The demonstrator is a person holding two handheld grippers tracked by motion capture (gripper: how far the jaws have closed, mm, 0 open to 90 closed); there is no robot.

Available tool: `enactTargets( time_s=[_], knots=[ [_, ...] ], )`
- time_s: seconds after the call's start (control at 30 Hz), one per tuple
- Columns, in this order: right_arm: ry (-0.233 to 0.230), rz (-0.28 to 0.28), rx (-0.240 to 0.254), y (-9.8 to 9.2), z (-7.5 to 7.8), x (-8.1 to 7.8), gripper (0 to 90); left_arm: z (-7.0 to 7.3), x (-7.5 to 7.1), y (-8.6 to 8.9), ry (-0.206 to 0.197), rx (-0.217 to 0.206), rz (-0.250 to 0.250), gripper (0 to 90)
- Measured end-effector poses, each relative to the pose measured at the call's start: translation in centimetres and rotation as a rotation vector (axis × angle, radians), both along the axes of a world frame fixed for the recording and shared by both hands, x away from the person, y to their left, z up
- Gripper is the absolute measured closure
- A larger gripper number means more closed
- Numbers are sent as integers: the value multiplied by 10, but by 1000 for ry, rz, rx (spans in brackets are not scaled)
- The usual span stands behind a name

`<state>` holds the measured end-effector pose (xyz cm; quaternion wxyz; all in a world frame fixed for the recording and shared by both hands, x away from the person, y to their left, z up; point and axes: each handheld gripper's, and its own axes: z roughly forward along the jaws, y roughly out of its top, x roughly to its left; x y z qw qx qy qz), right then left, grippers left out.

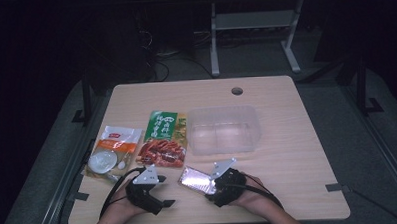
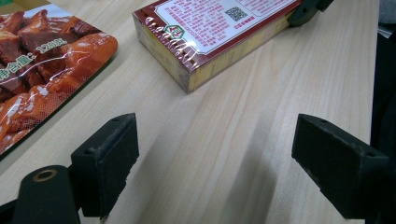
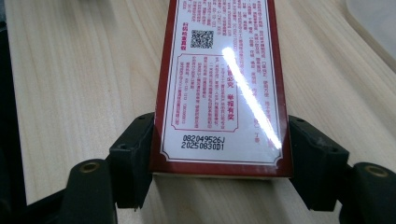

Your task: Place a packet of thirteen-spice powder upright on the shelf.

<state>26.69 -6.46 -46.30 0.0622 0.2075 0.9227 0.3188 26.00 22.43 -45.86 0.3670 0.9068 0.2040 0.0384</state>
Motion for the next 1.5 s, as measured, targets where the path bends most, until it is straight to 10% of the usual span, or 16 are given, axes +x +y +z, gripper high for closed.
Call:
enactTargets(
  time_s=[0.7, 1.07, 1.5],
  knots=[
    [25, 45, 124, -33, 18, 11, 321, 4, 0, 0, -23, -48, -30, 140],
    [2, 175, 223, -68, 38, 8, 321, 18, 1, -3, -63, -144, -66, 127],
    [-16, 223, 266, -75, 44, 9, 321, 48, 19, -17, -55, -224, -210, 123]
  ],
)
